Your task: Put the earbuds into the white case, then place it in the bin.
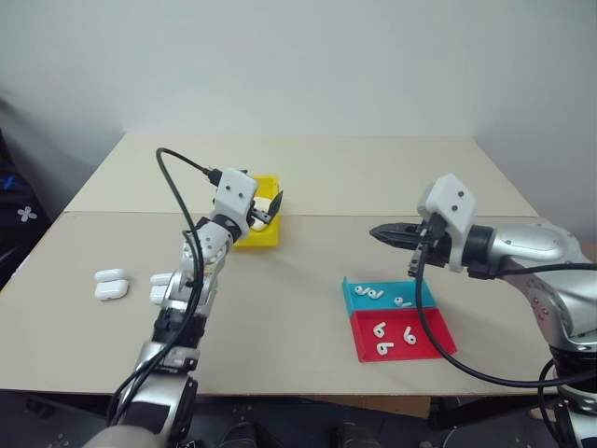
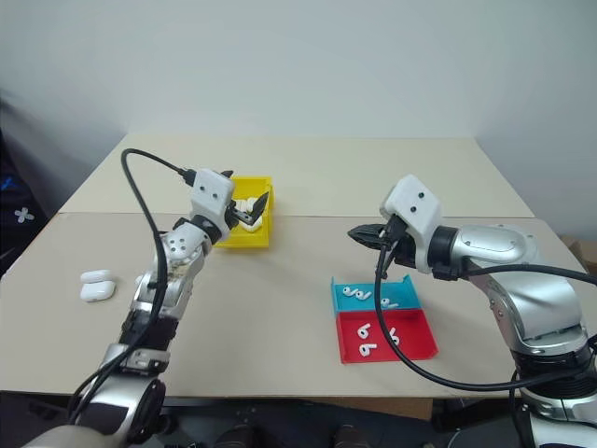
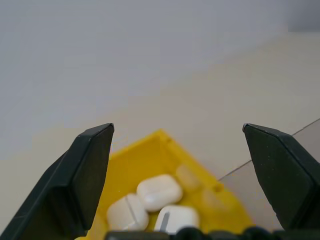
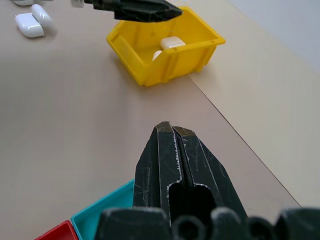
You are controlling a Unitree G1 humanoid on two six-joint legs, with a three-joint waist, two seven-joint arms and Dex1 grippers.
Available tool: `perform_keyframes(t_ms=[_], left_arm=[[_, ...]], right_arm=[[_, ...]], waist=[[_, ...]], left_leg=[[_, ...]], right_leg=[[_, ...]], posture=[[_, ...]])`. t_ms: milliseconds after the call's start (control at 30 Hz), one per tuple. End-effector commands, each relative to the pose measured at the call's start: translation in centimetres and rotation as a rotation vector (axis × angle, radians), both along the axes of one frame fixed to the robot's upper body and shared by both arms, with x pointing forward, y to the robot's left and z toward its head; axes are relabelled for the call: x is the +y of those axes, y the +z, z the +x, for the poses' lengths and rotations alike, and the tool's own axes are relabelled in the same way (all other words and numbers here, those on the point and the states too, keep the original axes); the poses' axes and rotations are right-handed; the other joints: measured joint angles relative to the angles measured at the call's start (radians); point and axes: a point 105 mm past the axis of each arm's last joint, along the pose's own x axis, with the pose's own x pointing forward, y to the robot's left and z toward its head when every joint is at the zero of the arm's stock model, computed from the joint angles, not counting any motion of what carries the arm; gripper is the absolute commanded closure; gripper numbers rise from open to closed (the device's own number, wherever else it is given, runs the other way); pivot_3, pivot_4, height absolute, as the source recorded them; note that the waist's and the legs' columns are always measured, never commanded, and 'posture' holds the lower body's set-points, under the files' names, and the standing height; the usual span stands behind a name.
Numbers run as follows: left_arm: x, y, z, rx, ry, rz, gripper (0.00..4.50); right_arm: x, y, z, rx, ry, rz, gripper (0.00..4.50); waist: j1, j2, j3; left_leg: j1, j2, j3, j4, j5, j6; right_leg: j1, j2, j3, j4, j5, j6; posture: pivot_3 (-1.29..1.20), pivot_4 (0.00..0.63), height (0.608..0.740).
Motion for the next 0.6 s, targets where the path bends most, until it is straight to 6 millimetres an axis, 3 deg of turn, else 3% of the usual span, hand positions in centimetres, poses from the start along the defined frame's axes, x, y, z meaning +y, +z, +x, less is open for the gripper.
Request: perform_keyframes(t_ms=[33,233,467,600], left_arm=[[0.1,2.3,-3.8,-0.075,-0.159,0.008,0.02],[3.0,0.5,-9.6,0.055,-0.42,0.063,0.02],[8.9,-2.7,-13.2,0.3,-0.395,0.217,0.02],[11.3,-3.8,-15.5,0.417,-0.387,0.29,0.02]], right_arm=[[-1.0,1.2,-1.1,-0.094,0.046,-0.046,4.5],[-3.8,0.1,-3.4,0.053,0.149,-0.105,4.5],[-8.8,0.1,-5.9,0.0,0.157,-0.24,4.5],[-11.0,-0.1,-7.3,-0.001,0.157,-0.315,4.5]], waist=[[-0.001,0.0,0.0],[-0.009,0.0,0.0],[-0.009,0.0,0.0],[-0.009,0.0,0.0]], left_leg=[[0.0,0.0,0.0,0.0,0.0,0.0],[0.003,0.001,0.0,0.001,0.0,0.0],[0.005,0.001,0.001,0.001,0.0,0.0],[0.006,0.002,0.002,0.001,0.0,0.0]], right_leg=[[0.0,0.0,0.0,0.0,0.0,0.0],[0.002,0.0,0.0,0.001,0.0,0.0],[0.003,0.0,0.0,0.001,-0.004,0.005],[0.002,0.0,0.0,0.001,-0.008,-0.001]], posture=[[0.0,0.15,0.74],[0.0,0.15,0.74],[0.0,0.15,0.74],[0.0,0.15,0.74]])
